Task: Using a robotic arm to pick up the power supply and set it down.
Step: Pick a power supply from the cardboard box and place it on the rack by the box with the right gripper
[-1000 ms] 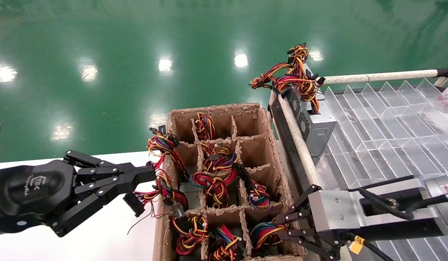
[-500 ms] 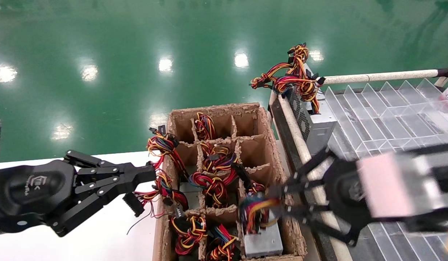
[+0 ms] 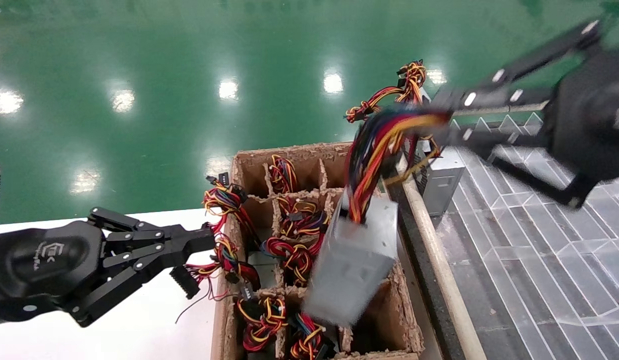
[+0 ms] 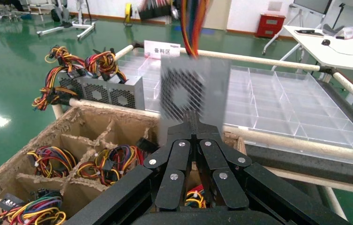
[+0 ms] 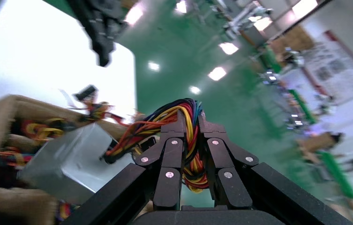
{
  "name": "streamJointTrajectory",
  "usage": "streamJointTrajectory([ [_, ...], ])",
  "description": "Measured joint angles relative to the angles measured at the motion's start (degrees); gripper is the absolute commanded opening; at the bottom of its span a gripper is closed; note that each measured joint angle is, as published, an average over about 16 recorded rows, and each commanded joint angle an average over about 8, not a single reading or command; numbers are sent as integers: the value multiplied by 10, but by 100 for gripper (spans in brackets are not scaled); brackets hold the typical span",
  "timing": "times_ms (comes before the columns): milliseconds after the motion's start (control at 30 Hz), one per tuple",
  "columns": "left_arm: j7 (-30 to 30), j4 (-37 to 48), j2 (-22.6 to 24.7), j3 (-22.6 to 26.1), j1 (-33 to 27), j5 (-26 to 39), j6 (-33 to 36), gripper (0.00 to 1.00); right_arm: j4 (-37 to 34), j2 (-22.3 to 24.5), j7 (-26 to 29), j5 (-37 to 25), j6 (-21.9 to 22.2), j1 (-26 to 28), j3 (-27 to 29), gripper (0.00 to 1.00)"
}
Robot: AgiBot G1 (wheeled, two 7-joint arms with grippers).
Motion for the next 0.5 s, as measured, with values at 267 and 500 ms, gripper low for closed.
streamJointTrajectory([
  [267,0,0,0,0,0,0,0,0,-1,30,-12,-5,18,14,21,0],
  [500,0,0,0,0,0,0,0,0,1,61,-10,-23,19,24,28,0],
])
